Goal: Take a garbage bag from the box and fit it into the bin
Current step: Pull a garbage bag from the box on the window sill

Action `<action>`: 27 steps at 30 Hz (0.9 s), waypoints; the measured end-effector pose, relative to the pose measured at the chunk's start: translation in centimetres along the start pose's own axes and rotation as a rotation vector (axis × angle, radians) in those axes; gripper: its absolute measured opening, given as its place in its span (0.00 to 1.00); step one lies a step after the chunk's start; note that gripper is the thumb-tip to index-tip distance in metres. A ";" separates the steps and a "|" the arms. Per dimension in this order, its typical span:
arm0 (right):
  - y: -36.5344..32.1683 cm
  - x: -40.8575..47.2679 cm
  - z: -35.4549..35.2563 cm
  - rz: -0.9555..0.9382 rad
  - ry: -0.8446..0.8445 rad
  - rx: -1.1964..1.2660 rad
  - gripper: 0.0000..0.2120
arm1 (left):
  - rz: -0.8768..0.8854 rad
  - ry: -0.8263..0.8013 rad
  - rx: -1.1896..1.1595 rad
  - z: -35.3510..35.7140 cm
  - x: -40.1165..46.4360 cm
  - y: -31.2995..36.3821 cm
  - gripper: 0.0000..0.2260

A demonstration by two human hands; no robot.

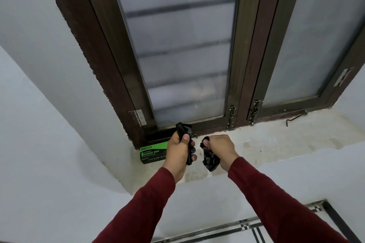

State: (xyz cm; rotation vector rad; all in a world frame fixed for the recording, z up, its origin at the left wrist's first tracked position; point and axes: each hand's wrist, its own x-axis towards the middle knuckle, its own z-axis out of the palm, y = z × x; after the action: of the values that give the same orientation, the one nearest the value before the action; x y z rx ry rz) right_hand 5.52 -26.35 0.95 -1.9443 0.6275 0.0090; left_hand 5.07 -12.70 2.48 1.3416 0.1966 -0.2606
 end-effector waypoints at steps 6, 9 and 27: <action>-0.1 -0.5 0.1 -0.151 0.074 -0.110 0.10 | -0.061 -0.020 0.001 0.2 0.0 0.1 0.09; -0.7 -0.8 -0.5 -0.189 -0.011 -0.193 0.08 | -0.045 -0.005 0.062 0.1 0.5 0.1 0.09; 4.3 2.3 -3.9 -0.258 0.093 -0.200 0.07 | -0.132 -0.010 0.132 -0.8 0.5 0.3 0.09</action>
State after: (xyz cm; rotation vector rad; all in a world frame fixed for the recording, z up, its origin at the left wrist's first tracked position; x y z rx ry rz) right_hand 4.67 -31.99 -1.56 -2.2174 0.4452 -0.1868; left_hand 5.65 -11.88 2.46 1.4601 0.2644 -0.3970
